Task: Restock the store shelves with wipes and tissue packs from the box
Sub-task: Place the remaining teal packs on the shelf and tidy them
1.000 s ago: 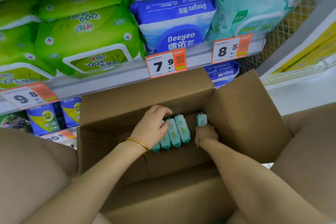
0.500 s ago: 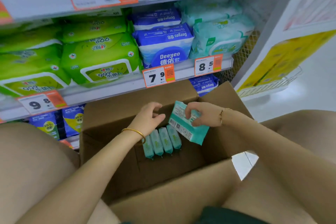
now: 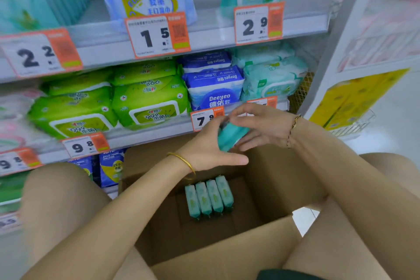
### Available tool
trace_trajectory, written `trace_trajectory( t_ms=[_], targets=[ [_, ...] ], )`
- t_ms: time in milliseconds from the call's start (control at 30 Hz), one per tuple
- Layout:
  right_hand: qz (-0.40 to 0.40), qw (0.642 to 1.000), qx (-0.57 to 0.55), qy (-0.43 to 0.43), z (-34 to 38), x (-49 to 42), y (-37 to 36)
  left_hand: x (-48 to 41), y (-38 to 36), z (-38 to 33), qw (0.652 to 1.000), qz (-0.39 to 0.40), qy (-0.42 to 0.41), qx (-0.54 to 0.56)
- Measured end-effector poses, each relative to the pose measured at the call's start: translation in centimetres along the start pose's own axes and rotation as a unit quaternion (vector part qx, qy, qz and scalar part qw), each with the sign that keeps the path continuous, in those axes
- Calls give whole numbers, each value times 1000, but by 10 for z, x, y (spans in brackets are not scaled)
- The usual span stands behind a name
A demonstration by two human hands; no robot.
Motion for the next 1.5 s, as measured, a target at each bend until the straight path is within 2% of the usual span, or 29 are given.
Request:
trace_trajectory(
  t_ms=[167,233,300,367,400,467,533,633,767,867,967,1167,1300,1500],
  targets=[
    [-2,999,-45,16,16,8,-11,-1,17,-9,992,-127,9,2],
    [-36,999,6,30,23,13,-3,0,27,-6,981,-151,42,113],
    [-110,989,78,56,33,16,12,4,37,-4,951,-151,68,260],
    [-183,967,159,82,43,20,27,7,47,-10,934,-138,57,325],
    [-189,963,174,83,47,22,31,9,52,-15,928,-133,46,345],
    [-132,981,132,59,47,24,32,12,59,-28,915,-126,30,381],
    [-68,996,38,53,49,28,32,14,66,-42,907,-121,18,403],
    [-54,992,-19,112,63,38,42,13,75,-64,903,-111,-11,414],
    [-111,969,-12,219,98,53,66,10,97,-108,934,-109,-92,327],
    [-174,932,-24,317,141,63,88,0,132,-144,946,-165,-173,218],
    [-248,884,23,397,191,73,100,-10,171,-181,934,-257,-227,102],
    [-329,818,133,453,253,48,125,-52,229,-205,899,-377,-221,21],
    [-334,826,182,416,264,18,143,-85,239,-198,903,-396,-163,-27],
    [-292,879,178,331,244,-16,159,-113,234,-189,916,-363,-72,-152]
  ],
)
Point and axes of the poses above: each hand's wrist, its own x-axis away from the middle knuckle, its own y-axis out of the back of the hand, z = x × y, the point moved 5 cm from there along -x, towards the middle knuckle, and after that the axes turned 6 degrees about z, right-handed, at the moved point
